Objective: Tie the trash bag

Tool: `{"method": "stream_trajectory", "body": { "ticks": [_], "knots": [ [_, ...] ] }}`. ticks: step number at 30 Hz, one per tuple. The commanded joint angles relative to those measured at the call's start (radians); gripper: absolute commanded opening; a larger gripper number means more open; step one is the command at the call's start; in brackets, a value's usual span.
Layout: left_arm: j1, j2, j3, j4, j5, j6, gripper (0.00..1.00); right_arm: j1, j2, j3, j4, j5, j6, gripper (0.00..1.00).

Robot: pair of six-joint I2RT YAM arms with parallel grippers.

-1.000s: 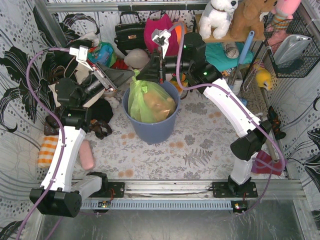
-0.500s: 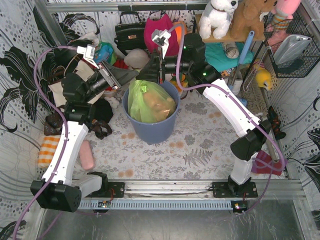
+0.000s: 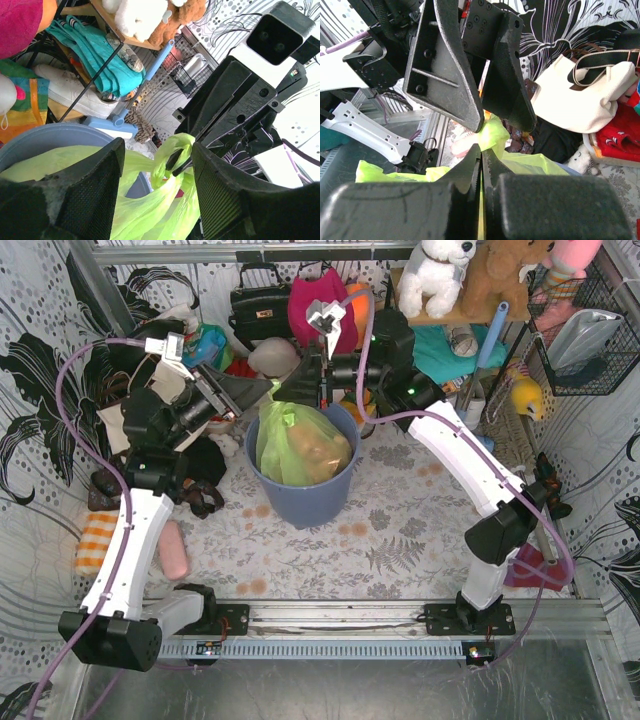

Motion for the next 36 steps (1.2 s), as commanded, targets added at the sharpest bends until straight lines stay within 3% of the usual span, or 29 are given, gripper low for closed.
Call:
{"method": "stream_trajectory", "body": {
  "ticks": [1, 8, 11, 19, 24, 28, 29, 34, 36],
  "knots": [
    [-0.003, -0.003, 0.011, 0.094, 0.017, -0.020, 0.65, 0.000, -0.050, -0.015, 0.072, -0.024, 0.022, 0.00],
    [-0.003, 0.035, -0.059, 0.353, 0.138, -0.205, 0.64, 0.000, -0.044, -0.018, 0.098, -0.027, 0.036, 0.00],
    [-0.003, 0.053, -0.070, 0.439, 0.162, -0.267, 0.52, 0.000, -0.044, -0.018, 0.101, -0.024, 0.039, 0.00],
    [-0.003, 0.029, -0.047, 0.346, 0.130, -0.210, 0.28, 0.000, -0.056, -0.034, 0.093, -0.015, 0.030, 0.00],
    [-0.003, 0.028, -0.034, 0.328, 0.116, -0.188, 0.05, 0.000, -0.080, -0.048, 0.055, 0.013, 0.002, 0.00],
    [-0.003, 0.026, -0.035, 0.311, 0.104, -0.171, 0.00, 0.000, -0.156, -0.071, -0.042, 0.133, -0.053, 0.41],
    [-0.003, 0.025, -0.035, 0.309, 0.103, -0.169, 0.00, 0.000, -0.181, -0.076, -0.063, 0.186, -0.049, 0.47],
    [-0.003, 0.021, -0.027, 0.282, 0.102, -0.153, 0.00, 0.000, -0.256, -0.064, -0.232, 0.534, 0.134, 0.56],
    [-0.003, 0.020, -0.020, 0.266, 0.100, -0.144, 0.00, 0.000, -0.284, -0.078, -0.291, 0.604, 0.252, 0.56]
  ]
}}
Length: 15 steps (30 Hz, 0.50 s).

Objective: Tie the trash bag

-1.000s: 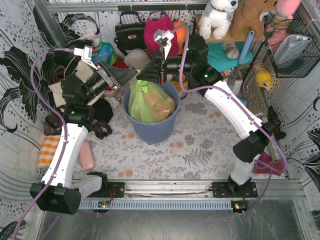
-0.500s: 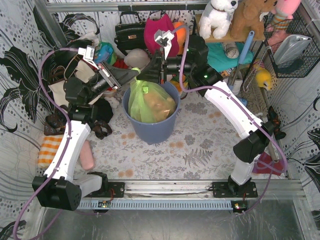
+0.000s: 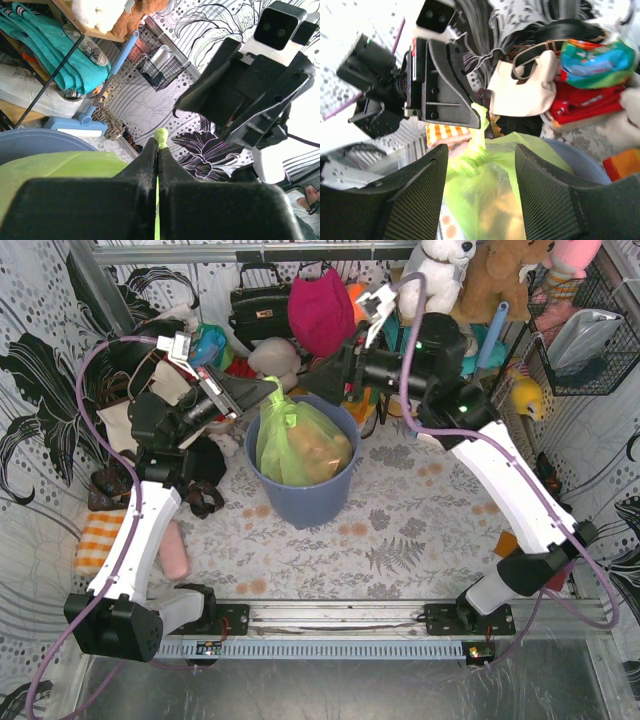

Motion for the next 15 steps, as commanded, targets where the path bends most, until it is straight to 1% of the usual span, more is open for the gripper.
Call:
{"method": "stream_trajectory", "body": {
  "ticks": [1, 3, 4, 5, 6, 8, 10, 12, 15],
  "knots": [
    [-0.002, -0.027, 0.046, -0.018, -0.012, 0.046, 0.00, 0.003, -0.085, -0.014, -0.162, 0.279, 0.255, 0.57],
    [-0.003, -0.029, 0.052, -0.035, -0.012, 0.060, 0.00, 0.008, -0.105, -0.056, -0.164, 0.282, 0.362, 0.61],
    [-0.003, -0.030, 0.053, -0.038, -0.013, 0.063, 0.00, 0.019, -0.114, -0.079, -0.149, 0.280, 0.416, 0.66],
    [-0.003, -0.029, 0.054, -0.041, -0.013, 0.065, 0.00, 0.037, -0.117, -0.094, -0.135, 0.279, 0.442, 0.73],
    [-0.003, -0.028, 0.056, -0.043, -0.011, 0.065, 0.00, 0.057, -0.114, -0.096, -0.126, 0.278, 0.468, 0.78],
    [-0.003, -0.027, 0.056, -0.042, -0.009, 0.066, 0.00, 0.100, -0.098, -0.085, -0.115, 0.280, 0.498, 0.81],
    [-0.003, -0.027, 0.055, -0.041, -0.006, 0.066, 0.00, 0.143, -0.077, -0.056, -0.137, 0.304, 0.510, 0.81],
    [-0.003, -0.026, 0.053, -0.035, -0.004, 0.064, 0.00, 0.170, -0.073, -0.056, -0.136, 0.330, 0.524, 0.79],
    [-0.003, -0.025, 0.045, -0.020, -0.002, 0.055, 0.00, 0.190, -0.074, -0.057, -0.149, 0.373, 0.529, 0.72]
  ]
}}
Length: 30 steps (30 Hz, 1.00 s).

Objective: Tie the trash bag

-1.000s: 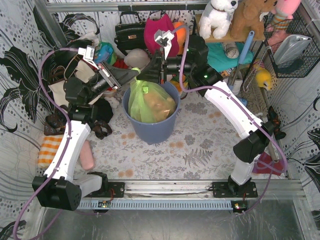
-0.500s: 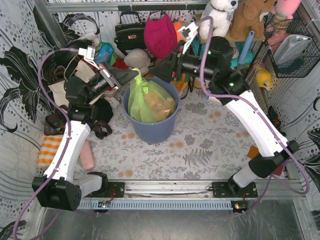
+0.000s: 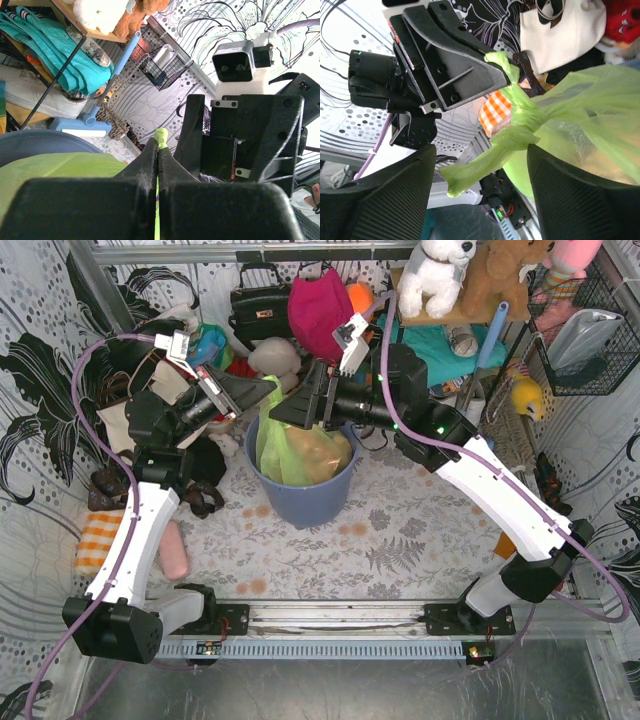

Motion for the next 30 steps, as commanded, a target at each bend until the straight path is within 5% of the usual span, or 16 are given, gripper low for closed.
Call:
{"method": "stream_trajectory", "body": {
  "ticks": [1, 13, 19, 22, 30],
  "knots": [
    [-0.003, -0.016, 0.020, 0.040, 0.000, 0.009, 0.00, 0.022, -0.010, 0.015, -0.014, 0.087, 0.063, 0.67],
    [-0.002, -0.006, 0.021, 0.061, 0.008, -0.005, 0.00, 0.031, -0.051, -0.040, -0.028, 0.119, 0.063, 0.24],
    [-0.003, -0.003, 0.022, 0.058, 0.010, -0.003, 0.00, 0.031, -0.098, -0.093, -0.024, 0.111, 0.071, 0.26],
    [-0.003, -0.005, 0.025, 0.052, 0.009, 0.000, 0.00, 0.031, -0.102, -0.105, -0.032, 0.084, 0.078, 0.35],
    [-0.003, -0.007, 0.027, 0.050, 0.004, 0.000, 0.00, 0.031, -0.104, -0.137, -0.024, 0.074, 0.087, 0.30]
  ]
}}
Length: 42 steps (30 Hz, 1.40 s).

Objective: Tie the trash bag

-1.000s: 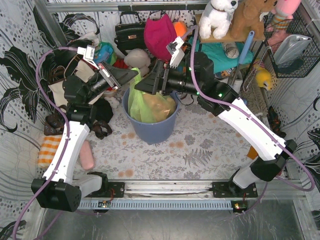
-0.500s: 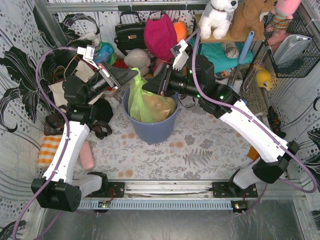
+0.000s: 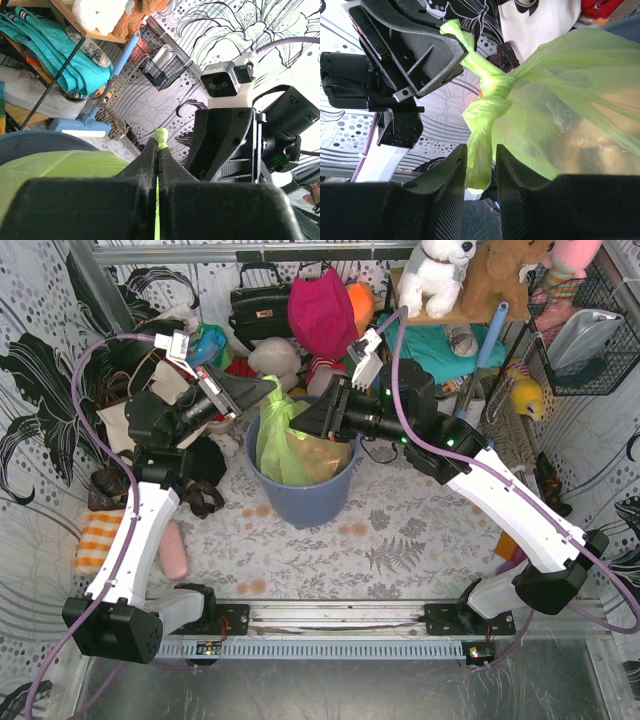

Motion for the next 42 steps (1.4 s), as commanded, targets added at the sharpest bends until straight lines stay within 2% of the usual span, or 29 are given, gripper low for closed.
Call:
{"method": "stream_trajectory", "body": {
  "ticks": [1, 3, 6, 8, 9, 14, 19, 22, 30, 35, 42],
  "knots": [
    [-0.003, -0.006, 0.028, 0.044, 0.002, 0.004, 0.00, 0.008, -0.017, -0.020, 0.016, -0.028, 0.013, 0.30],
    [-0.003, -0.008, 0.027, 0.043, 0.001, 0.004, 0.00, 0.008, -0.014, -0.030, 0.025, -0.032, 0.016, 0.29],
    [-0.003, -0.010, 0.028, 0.039, 0.002, 0.005, 0.00, 0.008, -0.013, -0.045, 0.042, -0.031, 0.022, 0.21],
    [-0.002, -0.010, 0.028, 0.035, 0.001, 0.010, 0.00, 0.008, -0.016, -0.055, 0.059, -0.029, 0.020, 0.04],
    [-0.003, -0.010, 0.029, 0.031, -0.002, 0.013, 0.00, 0.008, -0.018, -0.055, 0.058, -0.022, 0.014, 0.00],
    [-0.003, 0.017, 0.119, -0.105, -0.053, 0.130, 0.00, 0.008, -0.041, -0.003, -0.034, 0.047, -0.054, 0.00],
    [-0.003, 0.052, 0.263, -0.325, -0.153, 0.288, 0.00, 0.008, -0.037, 0.130, -0.290, 0.114, -0.144, 0.00],
    [-0.003, 0.067, 0.273, -0.422, -0.210, 0.354, 0.00, 0.008, -0.046, 0.147, -0.436, 0.124, -0.183, 0.00],
    [-0.003, 0.067, 0.090, -0.504, -0.372, 0.459, 0.00, 0.008, -0.139, -0.048, -0.600, 0.087, -0.224, 0.00],
    [0.000, 0.088, 0.064, -0.585, -0.561, 0.532, 0.00, 0.003, -0.195, -0.185, -0.658, 0.088, -0.237, 0.00],
    [-0.001, 0.134, 0.070, -0.619, -0.711, 0.563, 0.00, -0.011, -0.228, -0.287, -0.719, 0.085, -0.271, 0.00]
  ]
}}
